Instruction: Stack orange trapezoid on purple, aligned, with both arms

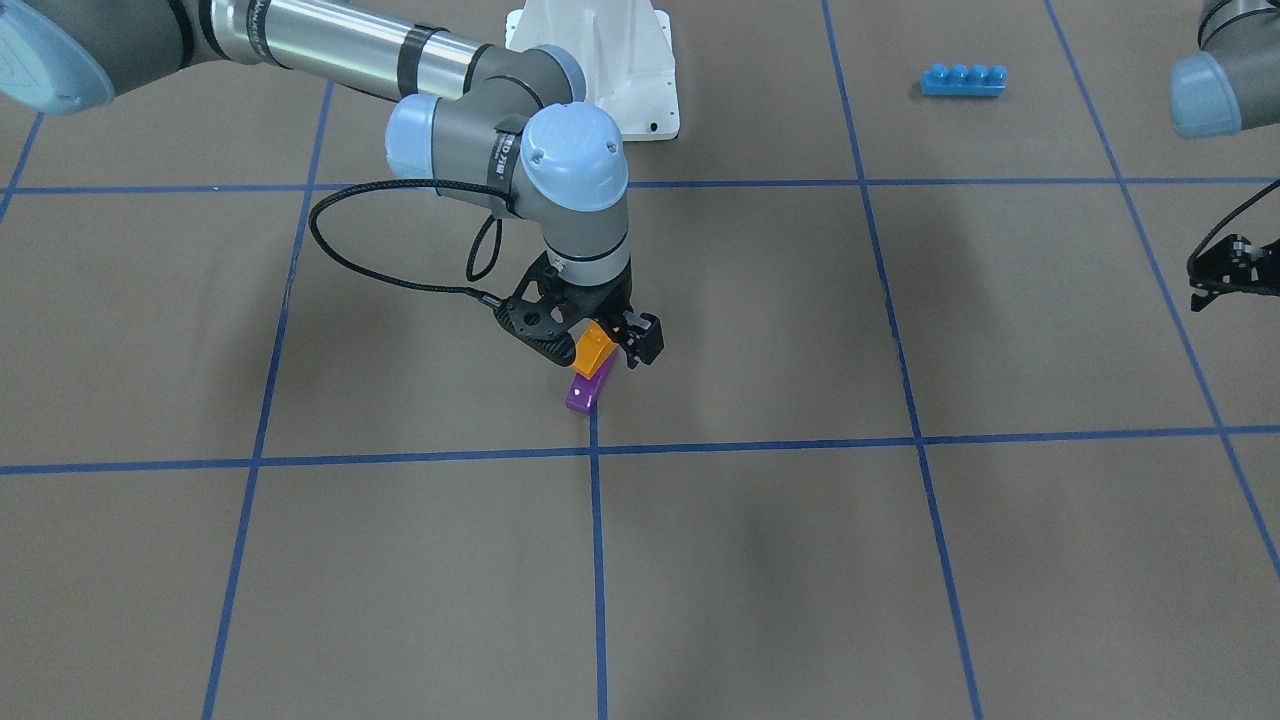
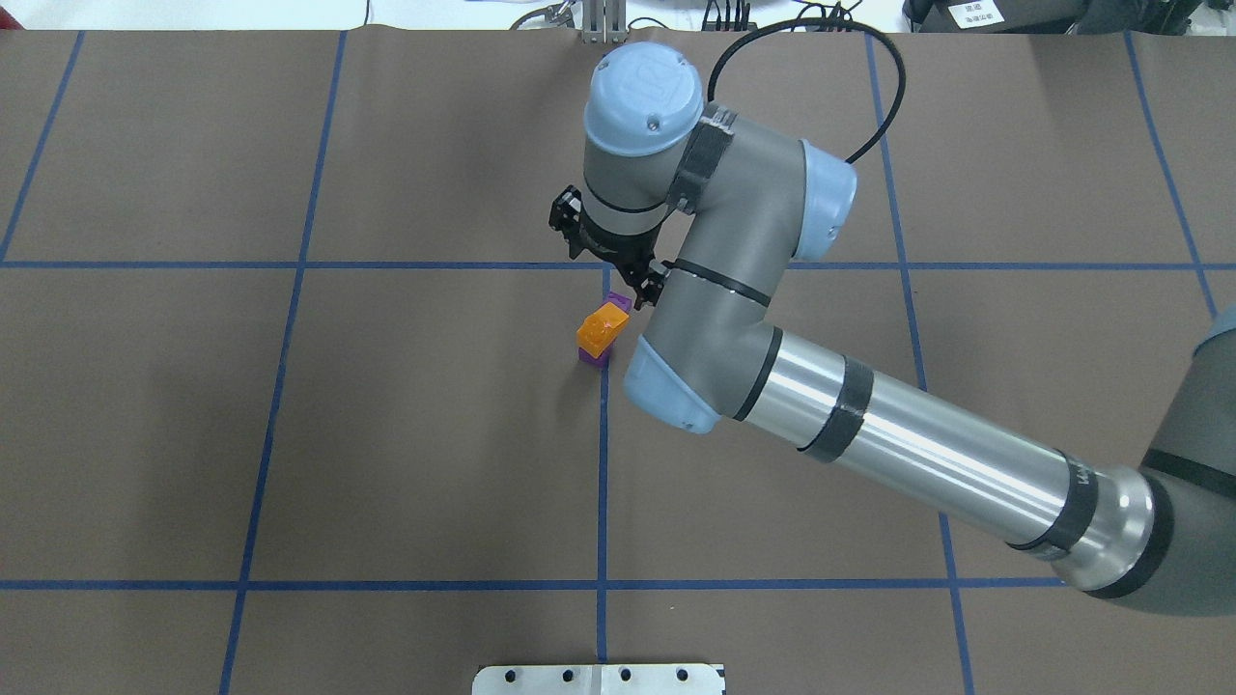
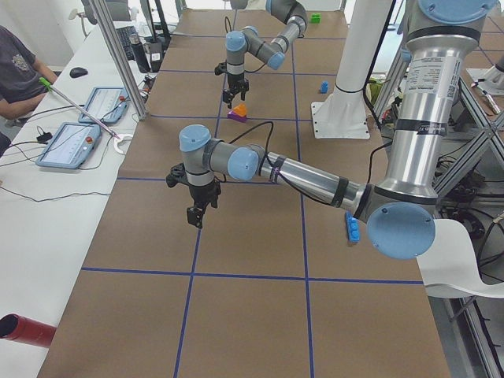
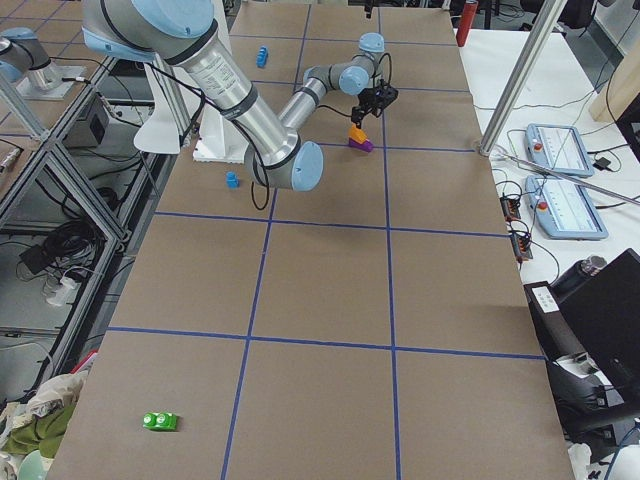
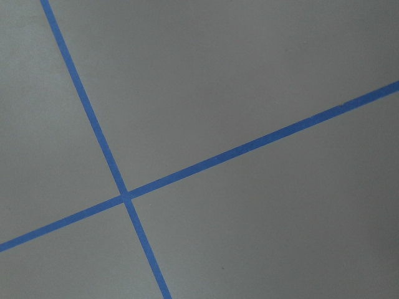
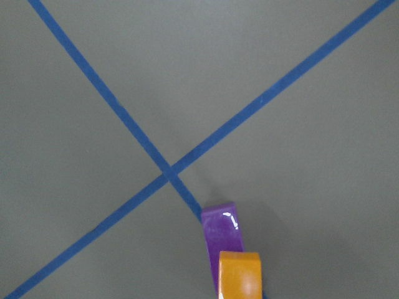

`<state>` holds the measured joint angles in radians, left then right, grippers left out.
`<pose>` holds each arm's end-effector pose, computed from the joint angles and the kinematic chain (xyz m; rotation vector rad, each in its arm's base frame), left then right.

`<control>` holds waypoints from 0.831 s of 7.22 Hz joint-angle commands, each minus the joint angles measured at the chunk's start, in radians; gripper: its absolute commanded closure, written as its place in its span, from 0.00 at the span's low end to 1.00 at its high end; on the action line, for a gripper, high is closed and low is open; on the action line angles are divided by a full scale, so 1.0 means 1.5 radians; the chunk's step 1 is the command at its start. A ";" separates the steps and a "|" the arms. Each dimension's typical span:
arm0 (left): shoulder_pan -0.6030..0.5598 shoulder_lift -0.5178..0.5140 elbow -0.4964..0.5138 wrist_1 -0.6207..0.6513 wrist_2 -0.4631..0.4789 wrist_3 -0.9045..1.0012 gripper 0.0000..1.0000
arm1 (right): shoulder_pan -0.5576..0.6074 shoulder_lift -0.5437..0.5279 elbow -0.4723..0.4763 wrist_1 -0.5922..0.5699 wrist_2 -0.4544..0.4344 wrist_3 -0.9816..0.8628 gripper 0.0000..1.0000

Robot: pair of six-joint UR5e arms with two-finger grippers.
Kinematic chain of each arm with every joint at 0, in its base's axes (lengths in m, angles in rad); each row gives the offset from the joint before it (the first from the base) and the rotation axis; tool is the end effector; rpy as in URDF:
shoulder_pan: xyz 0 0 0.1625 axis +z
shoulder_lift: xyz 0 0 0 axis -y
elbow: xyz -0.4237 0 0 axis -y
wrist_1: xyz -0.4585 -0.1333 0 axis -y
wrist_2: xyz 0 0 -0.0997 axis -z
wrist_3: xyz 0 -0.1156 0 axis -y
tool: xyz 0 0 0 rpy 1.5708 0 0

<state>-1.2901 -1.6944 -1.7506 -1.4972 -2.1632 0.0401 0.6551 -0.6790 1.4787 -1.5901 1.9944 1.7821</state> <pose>0.1026 -0.6039 0.5166 0.1516 0.6160 0.3781 -0.5776 -0.5519 0.1045 -0.2267 -0.8530 0.6456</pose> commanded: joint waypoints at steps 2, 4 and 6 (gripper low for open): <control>-0.001 0.002 0.004 0.000 -0.004 0.001 0.00 | 0.116 -0.147 0.196 -0.126 0.034 -0.280 0.00; -0.006 0.017 0.000 -0.001 -0.009 0.008 0.00 | 0.236 -0.268 0.213 -0.119 0.089 -0.494 0.00; -0.029 0.021 0.006 0.001 -0.009 0.076 0.00 | 0.349 -0.380 0.214 -0.117 0.117 -0.750 0.00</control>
<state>-1.3151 -1.6685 -1.7452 -1.4971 -2.1763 0.1083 1.0715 -1.1479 1.7963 -1.7667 2.1430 0.9001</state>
